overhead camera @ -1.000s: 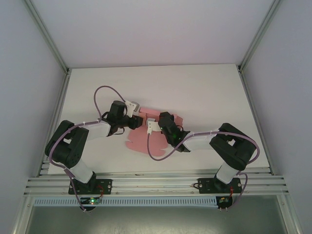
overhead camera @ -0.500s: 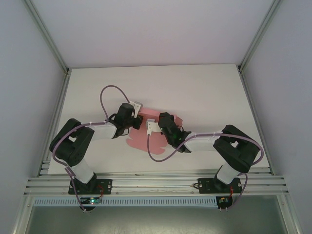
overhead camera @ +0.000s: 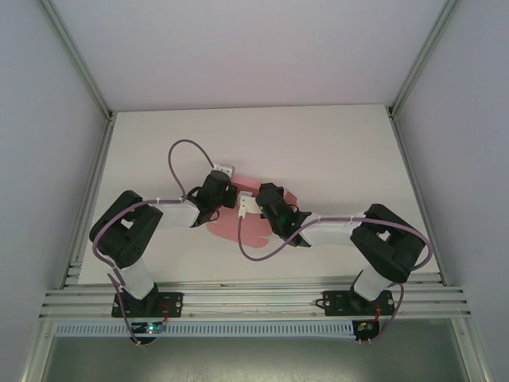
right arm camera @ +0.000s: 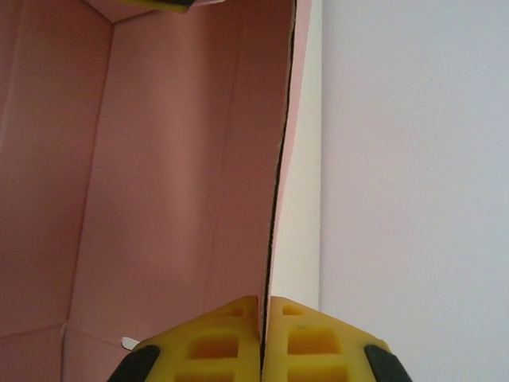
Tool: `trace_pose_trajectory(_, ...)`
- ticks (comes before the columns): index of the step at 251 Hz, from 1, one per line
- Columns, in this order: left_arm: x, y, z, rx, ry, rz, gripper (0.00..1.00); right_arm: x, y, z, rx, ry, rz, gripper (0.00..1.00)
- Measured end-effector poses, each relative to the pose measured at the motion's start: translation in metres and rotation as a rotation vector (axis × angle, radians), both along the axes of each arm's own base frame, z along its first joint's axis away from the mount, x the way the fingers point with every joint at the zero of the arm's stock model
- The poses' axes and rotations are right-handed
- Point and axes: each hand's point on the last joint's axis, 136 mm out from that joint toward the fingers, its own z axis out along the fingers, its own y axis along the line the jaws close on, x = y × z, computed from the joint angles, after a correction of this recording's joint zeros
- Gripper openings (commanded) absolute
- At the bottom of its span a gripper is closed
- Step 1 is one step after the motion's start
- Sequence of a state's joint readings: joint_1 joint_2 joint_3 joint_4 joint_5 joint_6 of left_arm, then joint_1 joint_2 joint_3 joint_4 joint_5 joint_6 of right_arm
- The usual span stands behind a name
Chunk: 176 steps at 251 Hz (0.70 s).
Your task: Assemble paper box
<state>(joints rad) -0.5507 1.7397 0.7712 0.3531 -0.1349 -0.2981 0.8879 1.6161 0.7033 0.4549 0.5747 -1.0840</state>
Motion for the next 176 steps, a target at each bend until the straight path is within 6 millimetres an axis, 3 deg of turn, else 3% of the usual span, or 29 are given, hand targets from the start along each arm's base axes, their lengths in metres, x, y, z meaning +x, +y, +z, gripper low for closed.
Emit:
trace_pose_trajectory(99,-0.007,0.007,-0.001,0.027,0.031,0.058,0.03,-0.004,0.003,0.0,0.034,0.039,0.013,0.0)
trace_pose_trajectory(139,-0.01,0.01,0.0,0.05,0.076,0.104,0.09,-0.004,0.006,0.001,0.04,0.045,0.024,0.0)
trace_pose_trajectory(159,-0.01,0.013,-0.001,0.049,0.081,0.131,0.18,-0.004,0.007,0.0,0.043,0.048,0.026,0.0)
trace_pose_trajectory(176,-0.009,0.015,-0.001,0.041,0.08,0.149,0.12,-0.005,0.007,0.0,0.043,0.051,0.028,0.0)
